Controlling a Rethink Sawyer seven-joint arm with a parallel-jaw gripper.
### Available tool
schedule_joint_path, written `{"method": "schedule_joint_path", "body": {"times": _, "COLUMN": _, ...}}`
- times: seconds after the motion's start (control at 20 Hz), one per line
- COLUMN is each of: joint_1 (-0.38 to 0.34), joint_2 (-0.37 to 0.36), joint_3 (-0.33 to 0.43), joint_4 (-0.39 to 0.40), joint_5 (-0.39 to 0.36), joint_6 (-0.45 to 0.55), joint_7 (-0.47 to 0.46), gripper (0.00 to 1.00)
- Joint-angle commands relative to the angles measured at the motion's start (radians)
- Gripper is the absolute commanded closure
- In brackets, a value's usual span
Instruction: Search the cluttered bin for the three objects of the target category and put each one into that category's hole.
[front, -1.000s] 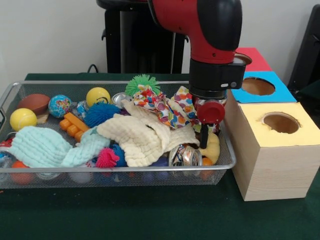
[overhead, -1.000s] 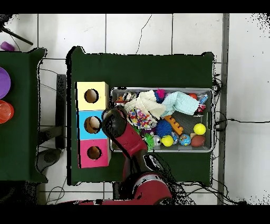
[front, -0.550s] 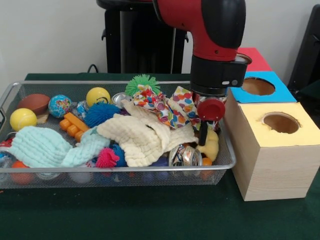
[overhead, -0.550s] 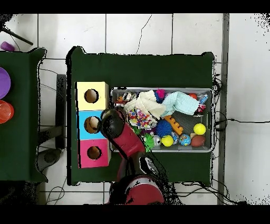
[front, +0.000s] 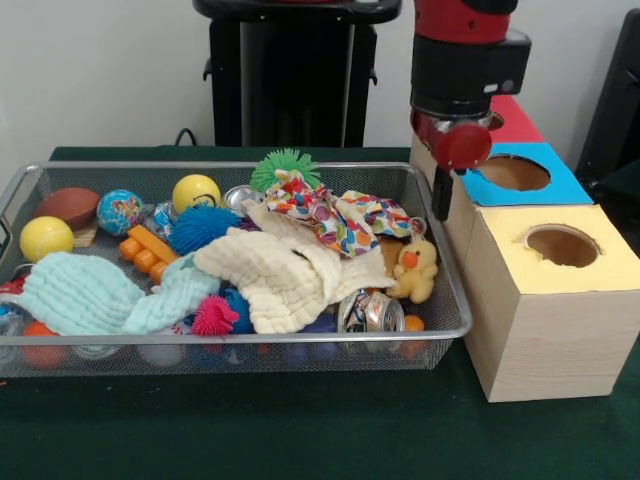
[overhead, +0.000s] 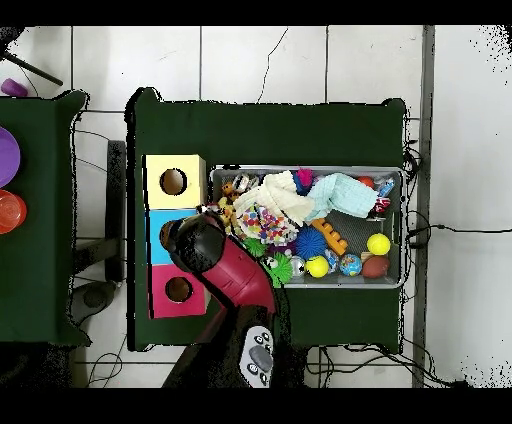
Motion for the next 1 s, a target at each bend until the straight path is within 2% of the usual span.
{"method": "schedule_joint_path", "body": {"times": 0.05, "joint_1": -0.014, "joint_2": -0.028, "joint_3": -0.059, "joint_4": -0.082, "joint_5": -0.024, "joint_6": 0.098, "joint_7": 0.212, "gripper": 1.00}}
{"method": "schedule_joint_path", "body": {"times": 0.55, "joint_1": -0.008, "joint_2": -0.084, "joint_3": -0.084, "joint_4": -0.066, "joint_5": -0.053, "joint_6": 0.160, "joint_7": 0.179, "gripper": 1.00}}
{"method": "schedule_joint_path", "body": {"times": 1.0, "joint_1": -0.077, "joint_2": -0.004, "joint_3": 0.108, "joint_4": -0.003, "joint_5": 0.008, "joint_6": -0.084, "joint_7": 0.150, "gripper": 1.00}}
